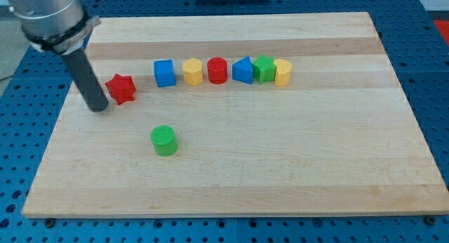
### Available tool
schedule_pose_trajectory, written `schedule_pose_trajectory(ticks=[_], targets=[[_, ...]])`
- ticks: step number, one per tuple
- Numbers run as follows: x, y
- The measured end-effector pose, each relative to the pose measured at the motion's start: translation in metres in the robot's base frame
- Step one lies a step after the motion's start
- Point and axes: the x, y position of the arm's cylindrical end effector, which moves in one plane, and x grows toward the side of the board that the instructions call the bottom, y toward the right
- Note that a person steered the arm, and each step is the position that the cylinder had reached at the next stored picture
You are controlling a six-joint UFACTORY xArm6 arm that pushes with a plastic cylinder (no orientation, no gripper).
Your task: Slide the green circle to the bottom left
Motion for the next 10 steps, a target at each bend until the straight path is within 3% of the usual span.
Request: schedule_pose_trajectory(ticks=[1,4,5,7,10], targets=[[0.01,0.007],[-0.049,0.037],[-0.047,0.036],[-0.001,0.013],[0.06,0.182]])
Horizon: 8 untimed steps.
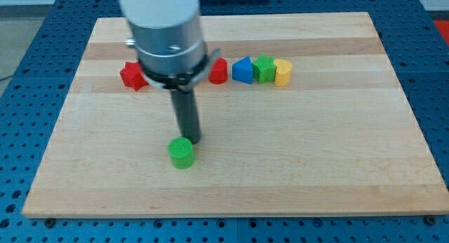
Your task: Slide the green circle to the bottom left
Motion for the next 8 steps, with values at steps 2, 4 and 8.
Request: schedule_pose_trajectory(ticks=[2,4,8], targets=[[0.001,0.003],[0.044,0.003],[0.047,-0.051]])
